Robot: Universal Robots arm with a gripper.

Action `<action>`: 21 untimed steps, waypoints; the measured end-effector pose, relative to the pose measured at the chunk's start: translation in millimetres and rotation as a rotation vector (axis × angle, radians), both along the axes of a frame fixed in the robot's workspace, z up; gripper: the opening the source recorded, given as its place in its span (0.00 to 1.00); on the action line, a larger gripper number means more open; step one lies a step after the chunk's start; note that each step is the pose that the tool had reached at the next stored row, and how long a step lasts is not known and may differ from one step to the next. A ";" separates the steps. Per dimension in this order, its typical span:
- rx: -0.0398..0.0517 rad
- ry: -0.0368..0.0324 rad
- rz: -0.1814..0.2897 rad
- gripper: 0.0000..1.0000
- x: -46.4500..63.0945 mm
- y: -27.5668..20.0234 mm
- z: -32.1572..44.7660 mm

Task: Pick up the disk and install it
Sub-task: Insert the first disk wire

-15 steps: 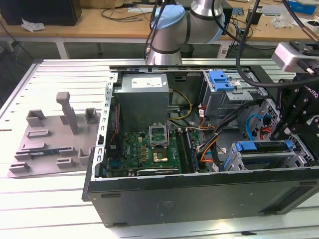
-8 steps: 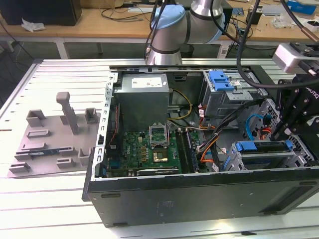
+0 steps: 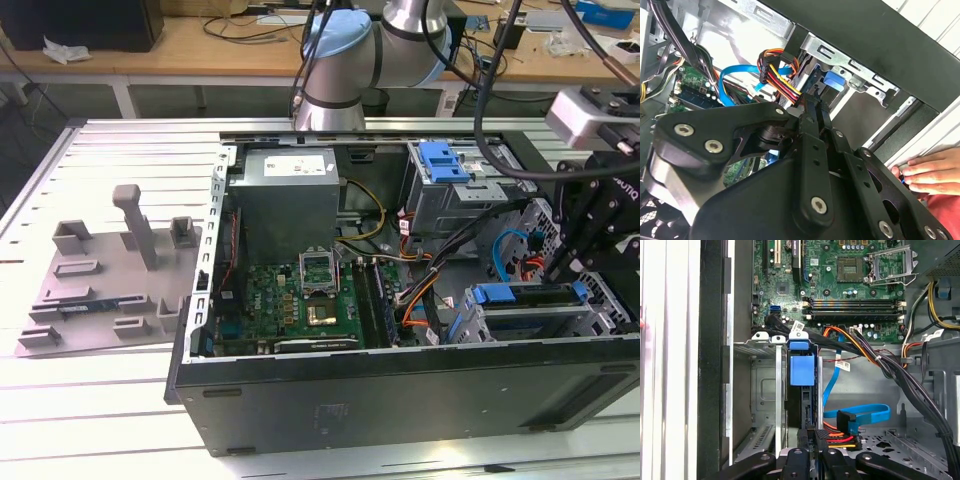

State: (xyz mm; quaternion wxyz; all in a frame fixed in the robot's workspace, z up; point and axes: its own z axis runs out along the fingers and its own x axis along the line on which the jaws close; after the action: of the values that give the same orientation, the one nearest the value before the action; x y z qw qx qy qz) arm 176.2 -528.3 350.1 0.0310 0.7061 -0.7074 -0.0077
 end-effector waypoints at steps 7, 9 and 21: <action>0.0000 0.0000 0.000 0.16 0.0 0.0 -1.4; 0.0000 0.0000 0.000 0.16 0.0 0.0 -1.9; 0.0000 0.0000 0.000 0.16 0.0 -0.2 -3.7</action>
State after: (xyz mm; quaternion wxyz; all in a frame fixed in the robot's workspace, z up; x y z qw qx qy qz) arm 176.2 -528.5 346.3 0.0310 0.7061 -0.7074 -0.0077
